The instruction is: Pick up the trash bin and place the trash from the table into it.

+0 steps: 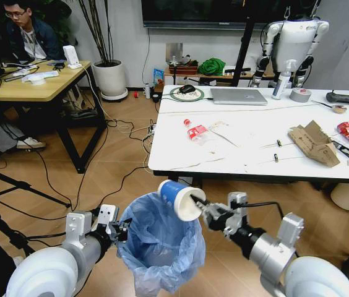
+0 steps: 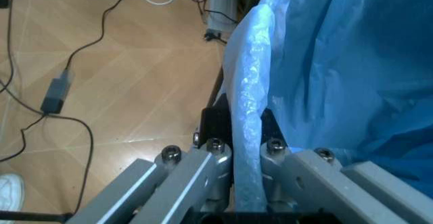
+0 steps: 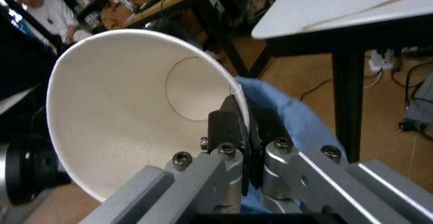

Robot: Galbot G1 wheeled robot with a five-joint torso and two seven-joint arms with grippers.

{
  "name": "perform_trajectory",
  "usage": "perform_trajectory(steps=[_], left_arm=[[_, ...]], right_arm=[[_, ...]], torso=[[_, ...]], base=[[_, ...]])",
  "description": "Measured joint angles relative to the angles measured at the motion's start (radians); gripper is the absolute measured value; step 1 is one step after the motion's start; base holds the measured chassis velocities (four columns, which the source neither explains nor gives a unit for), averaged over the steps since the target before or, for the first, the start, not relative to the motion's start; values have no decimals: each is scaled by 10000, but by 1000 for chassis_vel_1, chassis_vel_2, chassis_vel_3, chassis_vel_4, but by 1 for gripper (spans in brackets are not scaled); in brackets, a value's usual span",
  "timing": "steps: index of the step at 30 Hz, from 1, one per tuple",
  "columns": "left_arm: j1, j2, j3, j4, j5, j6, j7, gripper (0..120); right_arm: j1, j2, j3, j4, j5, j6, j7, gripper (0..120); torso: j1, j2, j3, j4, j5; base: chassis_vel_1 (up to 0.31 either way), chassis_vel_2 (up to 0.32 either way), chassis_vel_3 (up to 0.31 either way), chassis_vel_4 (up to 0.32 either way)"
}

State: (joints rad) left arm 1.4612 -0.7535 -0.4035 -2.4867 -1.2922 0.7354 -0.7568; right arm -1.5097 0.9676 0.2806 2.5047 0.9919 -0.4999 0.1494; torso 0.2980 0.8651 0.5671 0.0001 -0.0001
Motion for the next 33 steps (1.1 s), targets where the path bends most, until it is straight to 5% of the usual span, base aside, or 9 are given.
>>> perform_trajectory(steps=[4,11,20,27,33], left_arm=[[-153,-99,167,106,2,0,-34,0],[-277,-291,466,118,145,0,-59,0],[27,-336,370,-66,357,0,122,0],[267,-362,343,-122,625,0,426,0],[372,-156,86,-127,598,0,643,0]], right_arm=[[-189,-159,-278,-14,-731,-294,-388,1],[-320,-353,-400,-29,-833,-871,-175,30],[415,-516,1067,-36,313,-628,82,58],[2020,-648,2440,-237,1062,-84,314,86],[4424,-452,1692,-2184,1112,-11,1109,100]], torso=[[0,-1,-1,-2,0],[0,-1,-1,-2,1],[0,-2,-1,-2,4],[-2,-2,-3,-6,-1],[-1,-3,-1,-1,1]], base=[[0,0,0,0],[0,0,0,0],[0,0,0,0],[0,0,0,0],[0,0,0,0]])
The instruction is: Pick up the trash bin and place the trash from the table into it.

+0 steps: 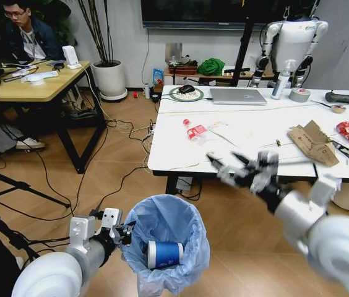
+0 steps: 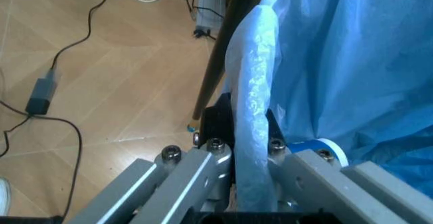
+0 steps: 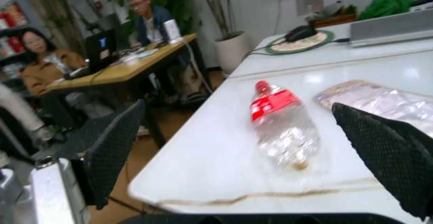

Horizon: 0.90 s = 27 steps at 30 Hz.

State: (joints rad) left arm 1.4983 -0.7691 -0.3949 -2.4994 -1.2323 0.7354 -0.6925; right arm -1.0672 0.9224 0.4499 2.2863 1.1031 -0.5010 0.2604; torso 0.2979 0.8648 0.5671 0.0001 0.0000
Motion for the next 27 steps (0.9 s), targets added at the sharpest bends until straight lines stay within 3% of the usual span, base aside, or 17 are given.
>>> perform_trajectory(steps=[8,14,27], left_arm=[[43,8,-191,-6,-40,0,102,0],[-4,-67,-208,-12,-39,0,135,0],[1,-122,-354,-11,-39,0,177,0]], right_arm=[[2280,943,-1824,-2471,416,-149,1799,100],[3243,1842,-2310,-4139,141,-281,2220,100],[3238,2280,-2736,-4430,62,-433,2491,100]], torso=[[0,-1,0,0,0],[2,-1,1,3,-1],[1,-1,-1,-1,0]], base=[[0,0,0,0],[0,0,0,0],[0,0,0,0]])
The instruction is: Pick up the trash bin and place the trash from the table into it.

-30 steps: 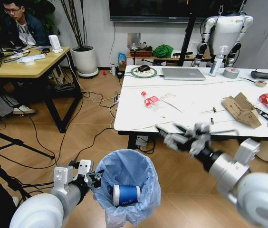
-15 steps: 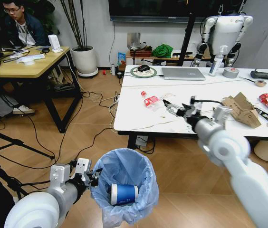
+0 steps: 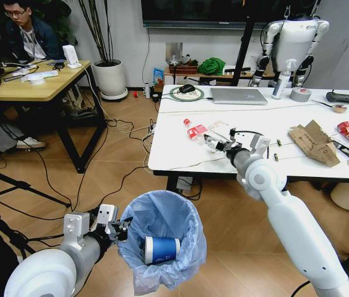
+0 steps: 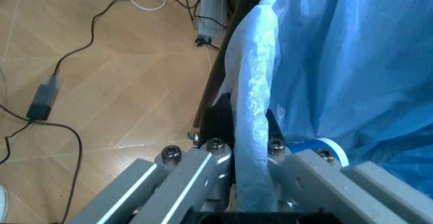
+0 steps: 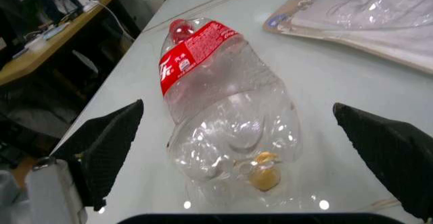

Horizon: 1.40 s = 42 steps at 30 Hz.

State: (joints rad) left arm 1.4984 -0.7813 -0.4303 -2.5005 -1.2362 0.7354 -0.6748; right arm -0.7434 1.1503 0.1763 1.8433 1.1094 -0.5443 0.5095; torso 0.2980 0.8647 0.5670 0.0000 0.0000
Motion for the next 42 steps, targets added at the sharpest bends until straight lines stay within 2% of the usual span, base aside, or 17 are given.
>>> perform_trajectory(steps=[6,10,11,15,19,33,40,42], left_arm=[[-21,30,-80,0,-29,0,47,0],[5,41,-127,0,-35,0,63,0],[5,41,-127,0,-35,0,63,0],[-5,88,-177,1,-42,0,69,0],[19,109,-239,4,-42,0,72,0],[110,133,-295,5,-5,0,76,0],[141,82,-330,6,5,0,50,0],[127,-8,-374,6,3,0,-3,0]], right_arm=[[-59,1,-36,-60,-157,9,-41,95],[-202,-28,-29,-59,-337,64,-98,81],[-202,-28,-29,-59,-337,64,-98,81],[-336,-40,-26,-9,-458,103,-163,62],[-392,-41,-6,13,-522,166,-185,51],[-702,-281,324,547,-505,235,-188,49],[-1214,-1072,832,1925,-133,329,-632,49],[-1872,-1766,1282,3058,128,373,-1567,49]], torso=[[0,0,0,0,-1],[0,1,0,0,0],[0,1,0,0,0],[-1,1,0,0,0],[-1,2,0,0,0],[-1,1,0,1,2],[-1,1,0,0,2],[-1,2,-1,-1,1]], base=[[0,0,0,0],[0,0,0,0],[0,0,0,0],[0,0,0,0],[0,0,0,0],[0,0,0,0],[0,0,0,0],[0,0,0,0]])
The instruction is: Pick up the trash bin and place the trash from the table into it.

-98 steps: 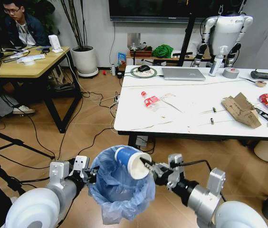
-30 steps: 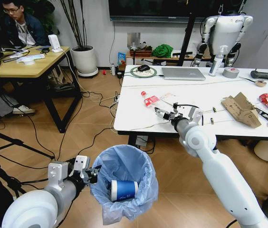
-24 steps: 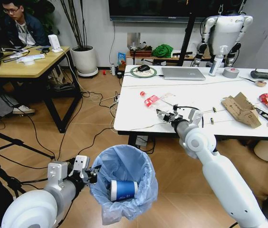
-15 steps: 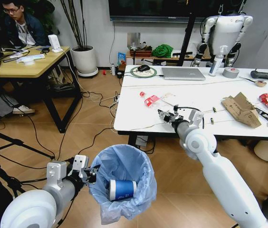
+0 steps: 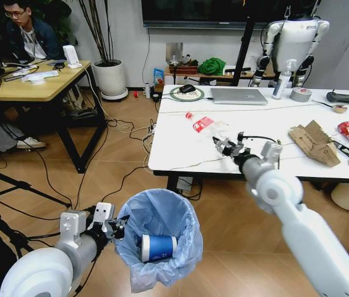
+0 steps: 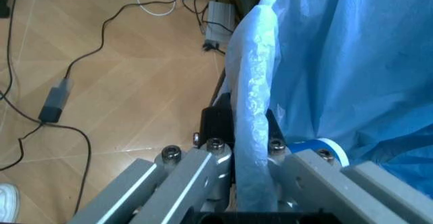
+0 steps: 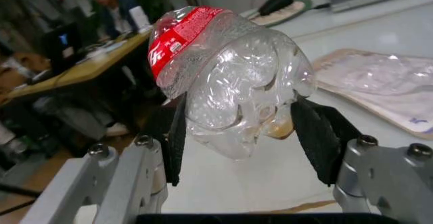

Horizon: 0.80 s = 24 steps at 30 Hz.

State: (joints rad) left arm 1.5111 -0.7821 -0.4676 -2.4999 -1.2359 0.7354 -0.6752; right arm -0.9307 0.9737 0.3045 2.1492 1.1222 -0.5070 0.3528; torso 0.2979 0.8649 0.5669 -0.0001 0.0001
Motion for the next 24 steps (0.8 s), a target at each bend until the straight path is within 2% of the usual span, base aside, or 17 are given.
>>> perform_trajectory(steps=[7,13,19,24], left_arm=[[14,-121,-19,0,-10,0,-83,0],[65,-180,-94,0,-26,0,-156,0],[166,-439,-451,0,-558,0,-740,0],[143,-436,-711,0,-778,0,-971,0]], right_arm=[[-1540,-1289,465,2031,361,3,-1349,49],[-2409,-1928,506,3190,309,-121,-1987,49],[-2422,-2569,451,3454,260,-244,-2724,49],[-2541,-2946,414,3580,342,-510,-2848,49]], torso=[[-2,0,-1,0,0],[-2,1,-1,-1,-1],[-1,0,-1,3,-1],[0,0,0,2,0]], base=[[0,0,0,0],[0,0,0,0],[0,0,0,0],[0,0,0,0]])
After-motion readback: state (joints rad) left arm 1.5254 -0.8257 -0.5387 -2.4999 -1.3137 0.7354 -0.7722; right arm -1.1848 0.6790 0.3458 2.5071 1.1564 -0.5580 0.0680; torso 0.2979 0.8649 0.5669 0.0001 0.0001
